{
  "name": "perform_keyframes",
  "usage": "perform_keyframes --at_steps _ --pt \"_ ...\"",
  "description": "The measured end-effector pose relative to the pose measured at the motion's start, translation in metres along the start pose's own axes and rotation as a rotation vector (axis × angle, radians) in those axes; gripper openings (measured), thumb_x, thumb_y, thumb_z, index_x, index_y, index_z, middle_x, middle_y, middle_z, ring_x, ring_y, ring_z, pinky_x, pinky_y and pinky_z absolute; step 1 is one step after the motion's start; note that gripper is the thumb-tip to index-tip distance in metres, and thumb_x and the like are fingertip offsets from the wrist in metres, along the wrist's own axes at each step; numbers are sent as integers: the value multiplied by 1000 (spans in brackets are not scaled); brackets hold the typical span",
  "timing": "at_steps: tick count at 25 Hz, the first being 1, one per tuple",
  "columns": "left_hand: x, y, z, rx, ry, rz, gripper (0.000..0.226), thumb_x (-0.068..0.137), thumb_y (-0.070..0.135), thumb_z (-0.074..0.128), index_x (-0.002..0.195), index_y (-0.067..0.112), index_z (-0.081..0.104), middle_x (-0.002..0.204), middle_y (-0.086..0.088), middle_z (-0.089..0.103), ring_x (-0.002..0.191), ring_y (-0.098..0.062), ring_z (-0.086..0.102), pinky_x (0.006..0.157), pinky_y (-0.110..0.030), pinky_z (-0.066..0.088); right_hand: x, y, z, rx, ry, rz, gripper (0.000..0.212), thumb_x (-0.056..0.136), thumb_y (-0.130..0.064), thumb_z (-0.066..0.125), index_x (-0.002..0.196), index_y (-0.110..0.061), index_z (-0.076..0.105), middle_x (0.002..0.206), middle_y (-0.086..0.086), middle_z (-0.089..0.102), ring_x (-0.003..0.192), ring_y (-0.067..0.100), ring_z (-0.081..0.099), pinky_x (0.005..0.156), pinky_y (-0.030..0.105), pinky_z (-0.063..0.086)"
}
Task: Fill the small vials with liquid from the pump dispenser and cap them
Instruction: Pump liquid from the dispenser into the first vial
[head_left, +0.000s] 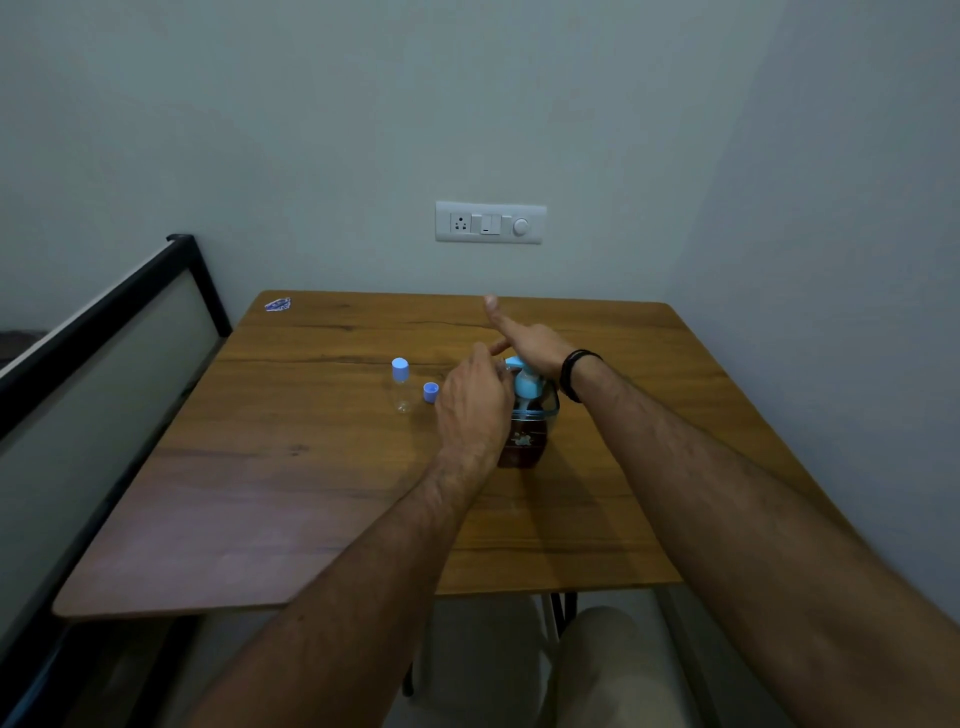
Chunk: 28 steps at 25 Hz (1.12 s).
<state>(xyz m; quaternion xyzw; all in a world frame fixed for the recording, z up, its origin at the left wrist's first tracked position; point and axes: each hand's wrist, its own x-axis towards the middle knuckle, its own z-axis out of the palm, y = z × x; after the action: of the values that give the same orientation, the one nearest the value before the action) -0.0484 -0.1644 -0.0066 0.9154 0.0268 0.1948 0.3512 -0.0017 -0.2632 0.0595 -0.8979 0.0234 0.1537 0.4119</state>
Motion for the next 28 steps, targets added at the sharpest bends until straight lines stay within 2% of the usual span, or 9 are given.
perform_keyframes --at_steps 4,7,9,14,19,21,24,26,28 --pt "-1 1 -1 9 -4 -9 13 106 26 47 106 14 53 88 6 50 81 -11 48 67 -24 32 2 0 2 -56 53 -35 85 91 -83 26 115 -17 75 141 9 58 102 20 54 83 36 39" --pt "1 1 -1 8 -11 -10 12 105 26 47 103 15 52 88 6 51 82 -13 50 68 -26 34 -4 -2 -3 1 -22 12 99 82 -92 21 124 -18 71 148 12 51 116 27 54 97 48 44" --pt "1 0 0 15 -15 -9 12 105 26 47 101 16 50 87 6 51 81 -13 51 67 -27 33 -4 -2 -4 16 -41 18 101 82 -93 21 127 -17 69 149 13 49 119 28 53 99 49 42" --pt "1 1 0 5 -15 -18 15 105 26 48 109 14 55 88 7 50 81 -11 48 67 -25 32 4 0 0 -86 7 -3 69 96 -73 41 123 -16 71 140 6 60 102 19 54 86 36 41" --pt "1 1 -1 11 -23 -26 11 105 25 49 98 18 46 85 7 51 80 -12 51 60 -24 30 -3 -2 -5 35 -76 58 97 79 -93 35 134 -19 64 133 2 52 109 22 50 90 44 39" --pt "1 0 0 8 -23 -19 9 105 26 49 101 17 50 86 7 52 81 -12 52 66 -25 34 1 1 -2 15 -35 20 86 85 -87 40 130 -19 67 131 -2 55 109 20 52 91 40 40" --pt "2 -1 2 -5 -18 -14 16 104 28 51 113 15 56 89 9 53 84 -12 55 71 -25 39 9 4 3 -62 33 -24 64 91 -74 49 117 -21 73 140 3 60 105 19 56 85 36 42" --pt "2 -1 3 -3 -21 -14 15 104 27 51 111 15 55 89 8 53 83 -11 52 70 -25 37 9 2 -2 -40 -14 2 77 84 -84 48 122 -21 71 144 4 56 107 21 55 89 39 45" --pt "1 -1 1 11 -20 -16 12 104 27 51 106 15 53 88 7 52 81 -10 48 68 -24 32 4 -1 -7 15 -102 72 98 71 -96 44 129 -21 66 145 8 53 112 27 57 100 50 47"
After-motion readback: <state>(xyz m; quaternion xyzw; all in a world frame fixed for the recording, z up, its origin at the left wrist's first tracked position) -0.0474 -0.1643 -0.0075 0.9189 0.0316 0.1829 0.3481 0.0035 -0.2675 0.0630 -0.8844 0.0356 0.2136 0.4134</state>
